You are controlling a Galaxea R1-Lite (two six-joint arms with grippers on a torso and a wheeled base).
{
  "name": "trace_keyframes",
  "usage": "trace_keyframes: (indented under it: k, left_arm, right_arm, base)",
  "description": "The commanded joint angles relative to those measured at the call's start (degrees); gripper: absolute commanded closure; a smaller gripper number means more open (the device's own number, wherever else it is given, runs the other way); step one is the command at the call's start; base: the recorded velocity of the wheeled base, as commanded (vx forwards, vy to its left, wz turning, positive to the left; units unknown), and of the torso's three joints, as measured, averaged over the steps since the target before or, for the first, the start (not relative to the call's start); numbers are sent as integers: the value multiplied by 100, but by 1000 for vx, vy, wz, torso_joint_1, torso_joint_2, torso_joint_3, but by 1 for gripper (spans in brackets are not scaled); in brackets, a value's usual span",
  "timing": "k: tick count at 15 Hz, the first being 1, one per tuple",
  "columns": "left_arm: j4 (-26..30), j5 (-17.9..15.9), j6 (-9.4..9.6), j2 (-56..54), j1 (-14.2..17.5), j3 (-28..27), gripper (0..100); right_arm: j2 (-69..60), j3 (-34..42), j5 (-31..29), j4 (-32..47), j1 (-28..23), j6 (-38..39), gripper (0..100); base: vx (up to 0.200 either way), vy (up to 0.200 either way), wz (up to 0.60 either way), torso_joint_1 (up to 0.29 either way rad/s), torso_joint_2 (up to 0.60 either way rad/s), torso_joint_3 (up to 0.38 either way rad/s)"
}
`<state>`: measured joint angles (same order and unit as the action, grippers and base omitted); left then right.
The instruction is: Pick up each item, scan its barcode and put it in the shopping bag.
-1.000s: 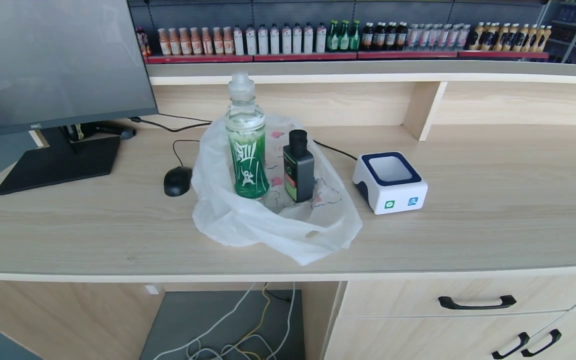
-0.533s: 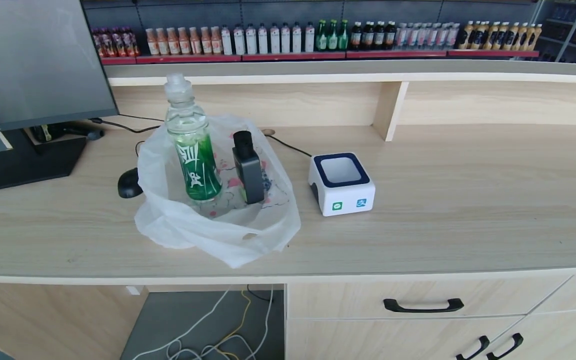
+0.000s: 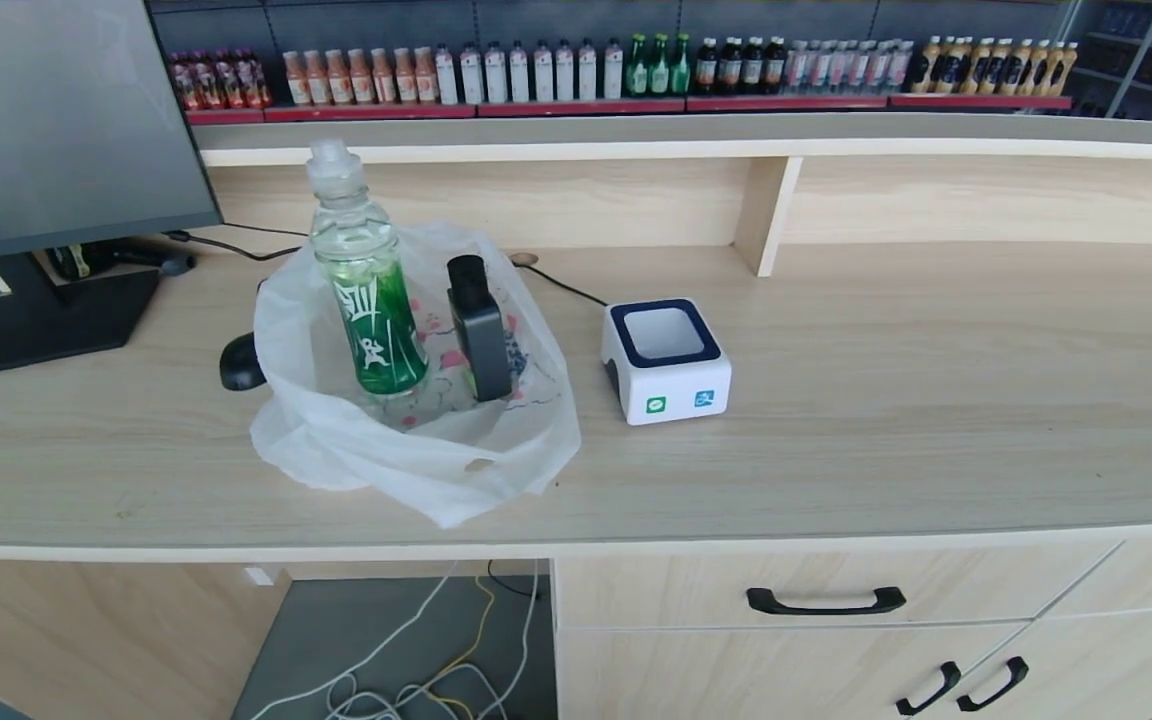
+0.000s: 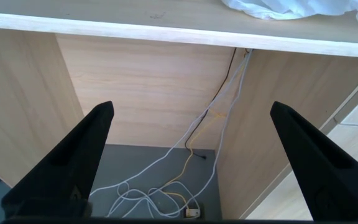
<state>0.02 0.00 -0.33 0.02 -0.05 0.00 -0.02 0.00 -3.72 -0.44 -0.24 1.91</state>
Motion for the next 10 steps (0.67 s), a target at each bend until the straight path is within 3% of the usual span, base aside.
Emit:
trace_keyframes:
  k: [1, 6, 10]
  left_arm:
    - [-2, 0, 7, -2, 5, 0, 0]
    - [-2, 0, -2, -2, 5, 0, 0]
    - [-2, 0, -11, -2, 5, 0, 0]
  right_arm:
    - [11, 0, -6, 0, 7, 2, 0]
    - [11, 0, -6, 0, 7, 2, 0]
    - [11, 0, -6, 0, -2, 2, 0]
  base:
    - [0, 0, 0, 0, 0, 0]
    - [0, 0, 0, 0, 0, 0]
    - [0, -200, 0, -4, 0, 0]
